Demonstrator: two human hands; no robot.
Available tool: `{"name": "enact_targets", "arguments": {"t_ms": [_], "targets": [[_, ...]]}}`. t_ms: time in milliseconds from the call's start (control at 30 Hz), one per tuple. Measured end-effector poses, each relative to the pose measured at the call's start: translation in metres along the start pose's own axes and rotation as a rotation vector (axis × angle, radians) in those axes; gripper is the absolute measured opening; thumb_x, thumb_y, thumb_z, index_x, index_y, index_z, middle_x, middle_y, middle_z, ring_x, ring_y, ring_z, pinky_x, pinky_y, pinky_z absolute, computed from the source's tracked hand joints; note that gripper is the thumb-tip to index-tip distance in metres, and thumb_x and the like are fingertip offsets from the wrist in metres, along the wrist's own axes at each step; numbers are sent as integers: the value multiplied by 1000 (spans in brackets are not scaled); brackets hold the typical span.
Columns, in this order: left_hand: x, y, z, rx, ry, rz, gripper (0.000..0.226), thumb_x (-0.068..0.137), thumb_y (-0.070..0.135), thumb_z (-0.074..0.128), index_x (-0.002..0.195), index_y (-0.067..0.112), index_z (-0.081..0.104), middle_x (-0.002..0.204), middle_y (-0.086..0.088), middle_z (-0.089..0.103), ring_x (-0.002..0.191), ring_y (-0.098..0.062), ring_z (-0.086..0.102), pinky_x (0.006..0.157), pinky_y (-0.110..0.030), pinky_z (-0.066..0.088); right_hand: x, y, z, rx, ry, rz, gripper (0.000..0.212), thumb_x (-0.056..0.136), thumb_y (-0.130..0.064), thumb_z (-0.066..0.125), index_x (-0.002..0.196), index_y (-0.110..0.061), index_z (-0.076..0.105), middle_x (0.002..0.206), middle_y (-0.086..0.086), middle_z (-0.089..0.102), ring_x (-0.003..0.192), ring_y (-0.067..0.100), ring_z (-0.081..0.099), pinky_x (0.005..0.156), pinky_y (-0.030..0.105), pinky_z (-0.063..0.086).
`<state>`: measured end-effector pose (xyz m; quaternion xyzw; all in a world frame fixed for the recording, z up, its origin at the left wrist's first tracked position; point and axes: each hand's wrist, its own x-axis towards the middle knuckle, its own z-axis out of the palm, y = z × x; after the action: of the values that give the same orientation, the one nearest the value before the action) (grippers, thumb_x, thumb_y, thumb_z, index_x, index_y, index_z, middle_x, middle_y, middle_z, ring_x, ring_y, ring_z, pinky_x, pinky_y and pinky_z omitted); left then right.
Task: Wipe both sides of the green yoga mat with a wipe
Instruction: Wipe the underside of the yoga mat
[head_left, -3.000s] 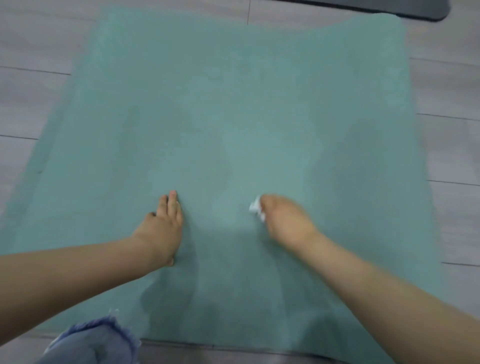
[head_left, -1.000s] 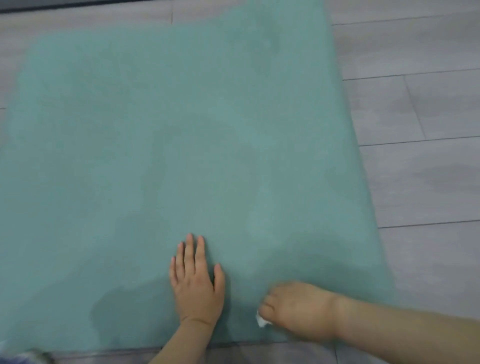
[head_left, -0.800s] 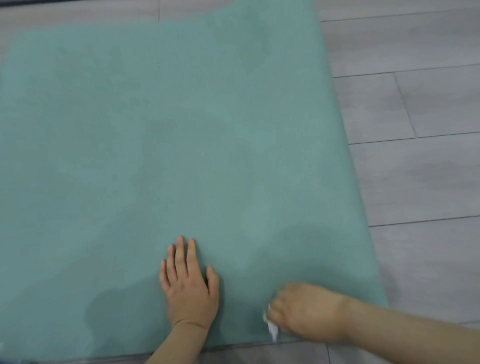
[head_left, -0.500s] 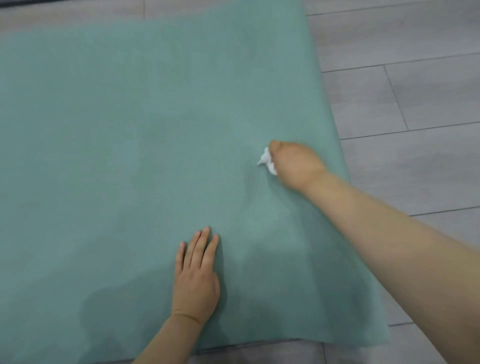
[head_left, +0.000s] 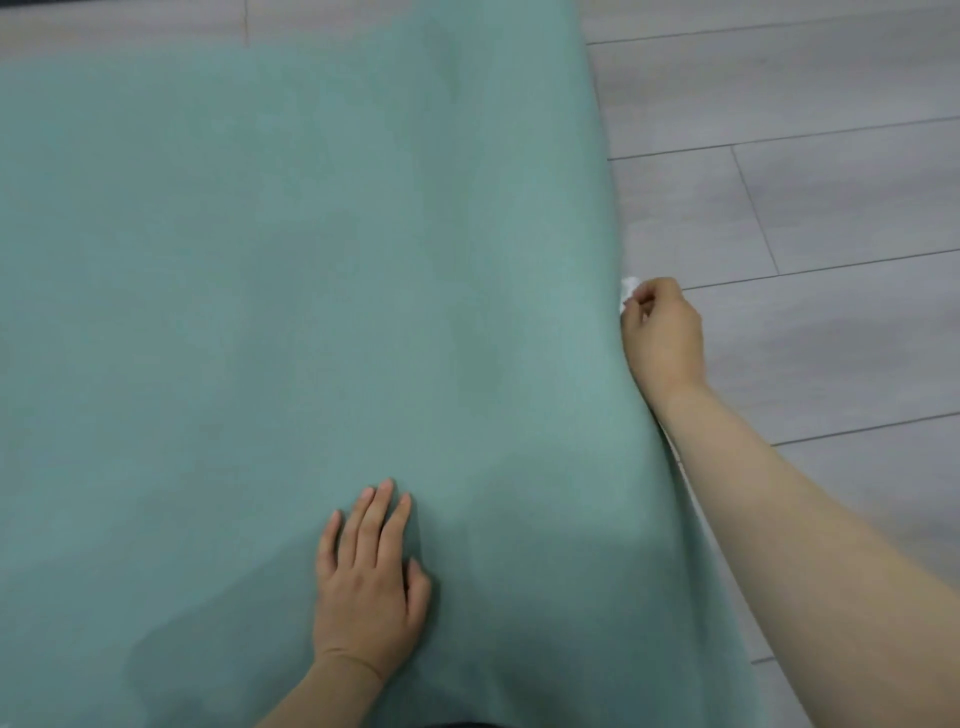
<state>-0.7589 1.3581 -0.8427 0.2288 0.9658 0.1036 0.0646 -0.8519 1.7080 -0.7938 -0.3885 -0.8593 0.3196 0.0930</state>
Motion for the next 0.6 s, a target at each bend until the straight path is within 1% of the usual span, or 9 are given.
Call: {"name": "enact_targets", "arguments": {"t_ms": [100,167,233,300,367,400,467,533,600], "targets": [[0,1,-1,8,-16,-1,63,78,29,42,135,5,55,148,-13,48,138,-27,39,115,-52,24,6,-20,-19,169,232,-67,10,89,-11,47,95,-8,55,79,-1,54,74,17,47,64,24,30],[-1,1,-1,8,-22,-3,63,78,29,42,135,6,54,148,-12,47,138,-27,39,115,-52,24,9,-33,-39,227,276,-148,8,89,-14,47,93,-13,54,75,-10,50,71,8,44,64,22,31],[0,2,-1,10,-30,-8,63,79,30,41,135,5,55,148,-12,47,139,-26,38,115,-52,24,4,-48,-52,167,182,-328,8,90,-15,49,95,-13,55,79,-10,54,73,7,46,66,22,34],[0,2,-1,11,-35,-11,62,79,30,41,135,5,56,148,-12,47,139,-26,38,115,-52,23,-10,-54,-48,11,-32,-549,8,89,-16,53,95,-13,57,87,-3,57,78,16,51,68,28,39],[1,2,-1,8,-36,-12,63,79,30,41,135,5,55,148,-12,47,138,-26,38,116,-51,21,-29,-43,-25,-164,-260,-692,7,85,-14,57,92,-12,60,93,8,56,83,27,55,69,34,44],[1,1,-1,2,-35,-11,63,79,30,41,135,6,55,148,-12,47,138,-26,38,117,-51,21,-38,-31,-10,-258,-347,-708,7,83,-12,59,90,-9,60,97,13,54,84,32,56,69,35,45],[1,1,-3,-15,-24,-9,63,79,30,40,135,5,55,147,-12,48,137,-26,39,117,-50,19,-54,-11,11,-394,-446,-599,12,82,-5,59,95,-5,59,106,15,50,89,34,54,70,32,40],[1,2,-4,-20,-13,-6,63,78,30,40,134,5,54,146,-13,49,136,-26,40,117,-49,19,-61,-9,18,-399,-449,-509,28,82,-2,56,109,-9,56,113,13,47,97,33,51,75,33,42],[1,2,-4,-20,-16,-6,63,78,30,40,134,5,55,145,-13,49,136,-26,40,117,-50,19,-64,-21,21,-409,-456,-522,40,82,0,50,120,-13,53,116,12,46,102,31,48,82,39,45]]}}
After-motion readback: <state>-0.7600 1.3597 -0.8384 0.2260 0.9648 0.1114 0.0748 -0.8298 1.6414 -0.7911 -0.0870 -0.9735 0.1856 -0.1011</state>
